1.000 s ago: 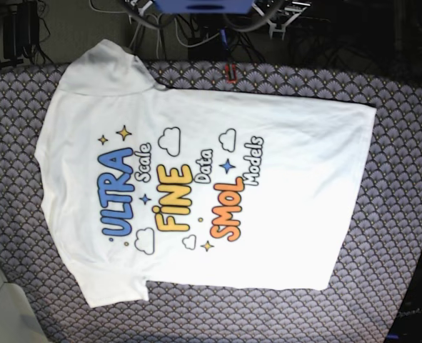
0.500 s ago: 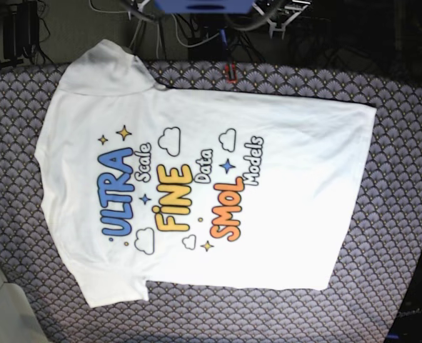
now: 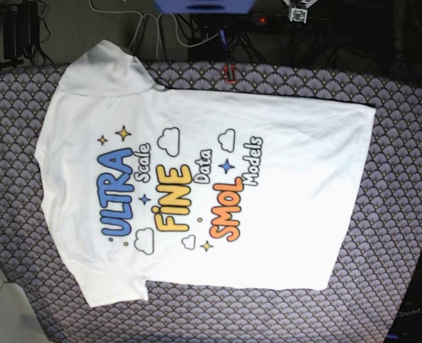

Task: Fold the T-shirt properly
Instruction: 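Move both grippers down toward the shirt's collar-side edge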

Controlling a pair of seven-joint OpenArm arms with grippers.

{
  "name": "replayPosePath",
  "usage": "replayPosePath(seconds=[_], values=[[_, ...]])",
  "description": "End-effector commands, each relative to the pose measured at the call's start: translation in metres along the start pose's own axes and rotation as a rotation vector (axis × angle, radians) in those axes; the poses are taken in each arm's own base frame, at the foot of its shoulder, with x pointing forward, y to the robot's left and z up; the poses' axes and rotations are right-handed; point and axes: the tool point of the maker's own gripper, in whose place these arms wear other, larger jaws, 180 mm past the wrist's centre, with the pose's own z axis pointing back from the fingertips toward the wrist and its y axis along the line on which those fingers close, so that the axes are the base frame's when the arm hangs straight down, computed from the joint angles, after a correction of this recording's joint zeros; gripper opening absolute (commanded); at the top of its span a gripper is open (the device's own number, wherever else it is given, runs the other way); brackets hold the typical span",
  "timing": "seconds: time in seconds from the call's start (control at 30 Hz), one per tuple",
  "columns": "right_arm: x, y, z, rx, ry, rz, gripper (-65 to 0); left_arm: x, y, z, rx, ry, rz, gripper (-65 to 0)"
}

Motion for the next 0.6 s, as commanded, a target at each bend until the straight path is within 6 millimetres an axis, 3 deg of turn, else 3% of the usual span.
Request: replayPosePath(seconds=[0.0,0.17,0.43,0.57], values=[[-0.006,-0.005,0.012,-0.009,-0.007,0.006,-65.0,0.0,0.003,0.015,-0.007,-0.024,-0.019,-64.6],[0.007,-0.015,0.055,-0.015,-0.082,0.039,-65.0,0.039,0.0,0.065,-0.027,-0.161,-0.044,-64.6],[0.049,-0.055,0.13,-0.118,-0.218,0.042,-65.0,0.11,0.039,0.143,0.027,-0.368,0.099,-64.6],[0.078,-0.077,0.164,-0.183,-0.296,0.063,-65.0,0.136,0.048,0.163,0.001,-0.428,0.074,-64.6]])
